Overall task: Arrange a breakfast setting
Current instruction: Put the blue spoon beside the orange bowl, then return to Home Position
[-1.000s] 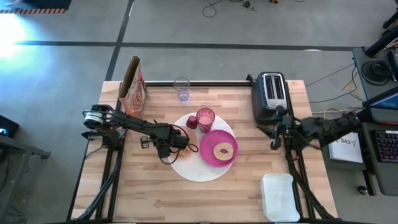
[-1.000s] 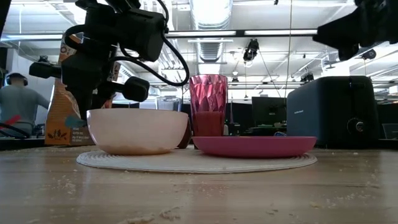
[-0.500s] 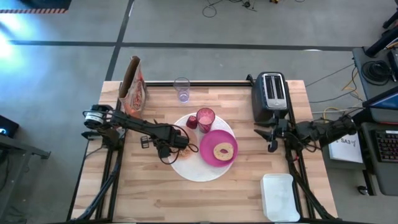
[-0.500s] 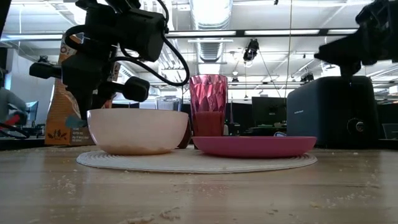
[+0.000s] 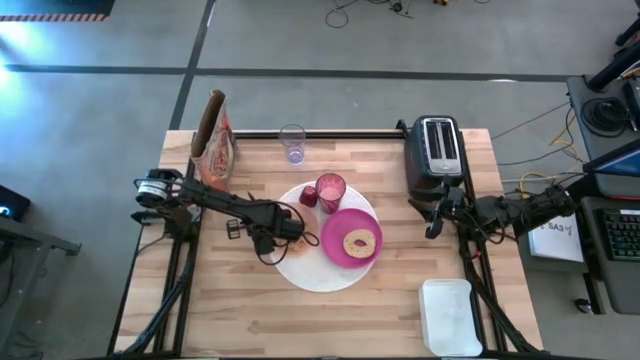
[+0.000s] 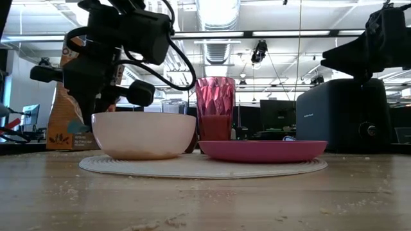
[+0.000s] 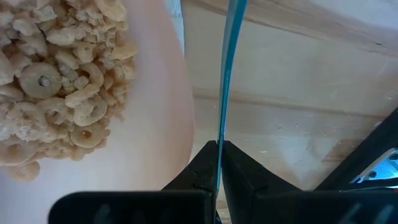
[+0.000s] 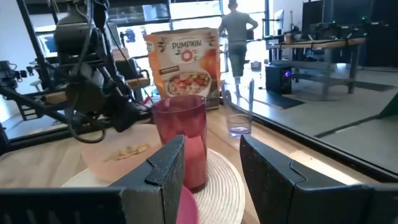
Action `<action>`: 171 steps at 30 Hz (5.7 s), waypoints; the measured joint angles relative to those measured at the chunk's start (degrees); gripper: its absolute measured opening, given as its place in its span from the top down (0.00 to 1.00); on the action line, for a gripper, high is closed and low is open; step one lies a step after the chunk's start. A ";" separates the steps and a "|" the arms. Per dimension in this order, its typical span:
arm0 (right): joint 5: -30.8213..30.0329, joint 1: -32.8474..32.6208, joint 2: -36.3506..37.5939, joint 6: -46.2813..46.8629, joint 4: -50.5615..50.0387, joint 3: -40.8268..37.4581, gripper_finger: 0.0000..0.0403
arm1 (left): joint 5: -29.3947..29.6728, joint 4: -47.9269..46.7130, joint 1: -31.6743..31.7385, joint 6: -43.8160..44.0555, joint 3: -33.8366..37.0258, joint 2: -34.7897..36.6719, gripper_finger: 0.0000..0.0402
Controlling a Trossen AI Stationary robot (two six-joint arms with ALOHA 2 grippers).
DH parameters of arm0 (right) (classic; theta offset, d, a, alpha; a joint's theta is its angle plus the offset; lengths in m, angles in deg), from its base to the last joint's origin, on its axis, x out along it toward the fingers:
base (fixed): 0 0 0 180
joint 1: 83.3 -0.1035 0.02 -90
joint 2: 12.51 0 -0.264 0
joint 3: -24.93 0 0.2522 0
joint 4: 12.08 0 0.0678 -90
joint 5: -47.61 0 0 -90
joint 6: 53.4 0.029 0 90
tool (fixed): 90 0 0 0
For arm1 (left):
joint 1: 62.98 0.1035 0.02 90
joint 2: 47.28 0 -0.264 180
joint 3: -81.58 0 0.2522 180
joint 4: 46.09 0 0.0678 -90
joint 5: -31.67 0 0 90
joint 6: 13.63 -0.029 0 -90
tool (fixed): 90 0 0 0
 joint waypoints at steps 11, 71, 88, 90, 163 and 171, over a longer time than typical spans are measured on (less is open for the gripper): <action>-0.25 -0.02 -0.02 0.02 -0.07 0.00 0.64 | -0.04 -2.92 -3.91 -1.28 0.17 -0.04 1.00; -0.32 -0.07 -0.07 0.12 0.20 -0.04 0.64 | 5.57 3.12 -10.77 11.74 4.82 1.77 1.00; -0.31 -0.07 -0.07 0.09 0.20 -0.04 0.64 | 1.15 5.48 -9.38 11.98 6.20 1.81 0.91; -0.32 -0.07 -0.07 0.18 0.20 -0.04 0.64 | 1.54 6.11 -8.87 11.75 6.74 1.81 0.91; -0.30 -0.04 -0.09 0.17 0.22 -0.07 0.64 | 8.98 78.82 -11.48 55.37 34.48 49.03 0.91; -0.30 -0.05 -0.11 0.10 0.22 -0.07 0.64 | 8.97 98.62 -11.47 55.28 51.70 62.03 0.91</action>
